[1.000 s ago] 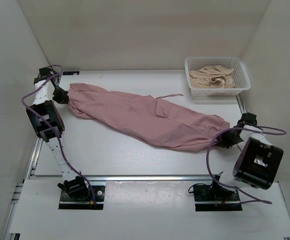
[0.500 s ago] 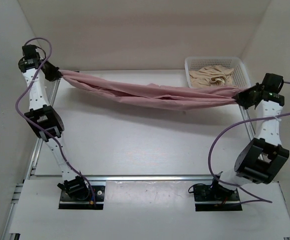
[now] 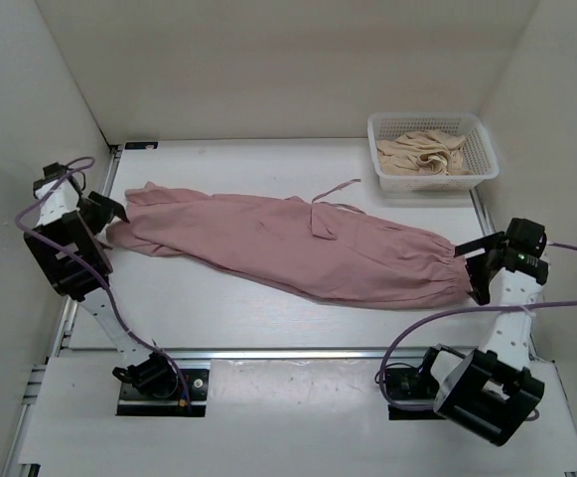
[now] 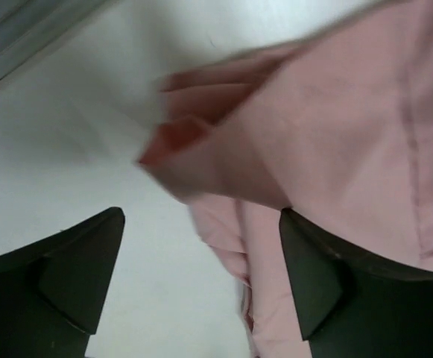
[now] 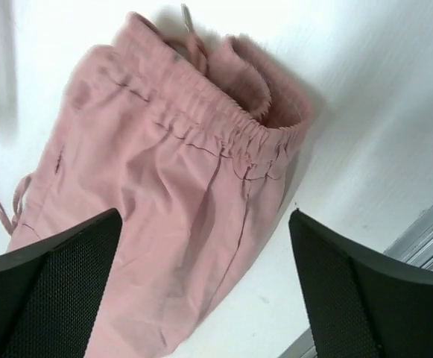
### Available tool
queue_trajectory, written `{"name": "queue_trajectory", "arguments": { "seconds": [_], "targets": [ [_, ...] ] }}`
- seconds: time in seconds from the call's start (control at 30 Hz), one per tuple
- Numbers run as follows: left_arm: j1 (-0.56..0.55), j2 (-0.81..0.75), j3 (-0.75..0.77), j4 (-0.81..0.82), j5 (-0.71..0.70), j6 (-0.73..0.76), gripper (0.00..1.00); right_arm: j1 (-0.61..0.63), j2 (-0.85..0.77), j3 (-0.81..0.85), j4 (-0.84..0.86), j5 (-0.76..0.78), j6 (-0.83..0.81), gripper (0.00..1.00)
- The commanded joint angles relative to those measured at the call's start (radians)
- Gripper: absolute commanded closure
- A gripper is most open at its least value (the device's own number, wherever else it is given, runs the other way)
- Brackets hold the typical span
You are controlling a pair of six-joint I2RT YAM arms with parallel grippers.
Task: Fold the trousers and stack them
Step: Fold the trousers
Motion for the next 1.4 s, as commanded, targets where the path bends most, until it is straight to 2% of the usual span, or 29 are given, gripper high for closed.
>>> {"name": "queue_trajectory", "arguments": {
  "seconds": [0.0, 0.1, 0.13, 0.17, 0.2, 0.23, 0.27, 0.3, 0.33, 0.37, 0.43, 0.77, 0.83, 0.87, 0.97, 1.0, 1.03, 1.2, 1.27, 1.37],
  "targets": [
    [0.032, -0.145, -0.035, 0.014, -0.06, 0.03, 0.0, -0.01, -0.048, 0.073, 0.013, 0.079, -0.022, 0.01],
    [0.032, -0.167, -0.024, 0.005, -0.082, 0.053, 0.0, -0.001, -0.018, 0.168, 0.003, 0.05, -0.022, 0.01],
    [0.032, -0.167, -0.024, 0.005, -0.082, 0.053, 0.06, 0.011, -0.007, 0.185, 0.003, 0.039, -0.031, 0.01],
    [0.032, -0.167, -0.024, 0.005, -0.082, 0.065, 0.14, 0.02, -0.016, 0.201, 0.003, 0.03, -0.031, 0.01],
    [0.023, -0.153, -0.041, 0.017, -0.082, 0.065, 0.39, 0.034, -0.028, 0.212, 0.022, 0.021, -0.031, 0.01],
    [0.023, -0.144, -0.05, 0.017, -0.071, 0.065, 0.45, 0.074, -0.042, 0.212, 0.037, 0.021, -0.031, 0.02],
    [0.023, -0.135, -0.077, 0.017, -0.059, 0.065, 0.45, 0.094, -0.054, 0.224, 0.046, 0.021, -0.031, 0.02],
    [0.013, -0.119, -0.093, 0.03, -0.059, 0.065, 0.4, 0.112, -0.064, 0.241, 0.046, 0.03, -0.031, 0.02],
    [0.013, -0.109, -0.105, 0.031, -0.048, 0.065, 0.22, 0.137, -0.064, 0.252, 0.046, 0.03, -0.042, 0.02],
    [0.0, -0.096, -0.114, 0.031, -0.048, 0.056, 0.1, 0.146, -0.052, 0.261, 0.036, 0.03, -0.042, 0.02],
    [-0.027, -0.063, -0.115, 0.053, -0.06, 0.045, 0.0, 0.158, -0.051, 0.271, 0.026, 0.018, -0.053, 0.02],
    [-0.124, 0.066, -0.061, 0.066, -0.194, -0.01, 0.02, 0.158, -0.071, 0.233, -0.001, -0.011, -0.082, 0.02],
    [-0.135, 0.085, -0.041, 0.066, -0.208, -0.019, 0.07, 0.158, -0.081, 0.233, -0.001, -0.012, -0.082, 0.02],
    [-0.135, 0.098, -0.041, 0.066, -0.208, -0.028, 0.17, 0.158, -0.081, 0.223, -0.001, -0.021, -0.082, 0.02],
    [-0.135, 0.108, -0.001, 0.066, -0.217, -0.028, 0.56, 0.158, -0.09, 0.213, -0.01, -0.021, -0.091, 0.02],
    [-0.135, 0.108, 0.028, 0.066, -0.228, -0.028, 0.82, 0.158, -0.09, 0.213, -0.01, -0.021, -0.091, 0.02],
    [-0.135, 0.108, 0.046, 0.048, -0.228, -0.028, 0.9, 0.158, -0.09, 0.213, -0.01, -0.021, -0.091, 0.02],
    [-0.164, 0.05, 0.192, -0.053, -0.277, 0.011, 0.9, 0.158, -0.111, 0.232, -0.04, -0.044, -0.113, 0.02],
    [-0.208, 0.016, 0.299, -0.09, -0.31, 0.04, 0.9, 0.158, -0.111, 0.232, -0.04, -0.044, -0.113, 0.02],
    [-0.277, -0.021, 0.413, -0.133, -0.28, 0.085, 0.9, 0.158, -0.111, 0.244, -0.04, -0.067, -0.113, 0.02]
  ]
}}
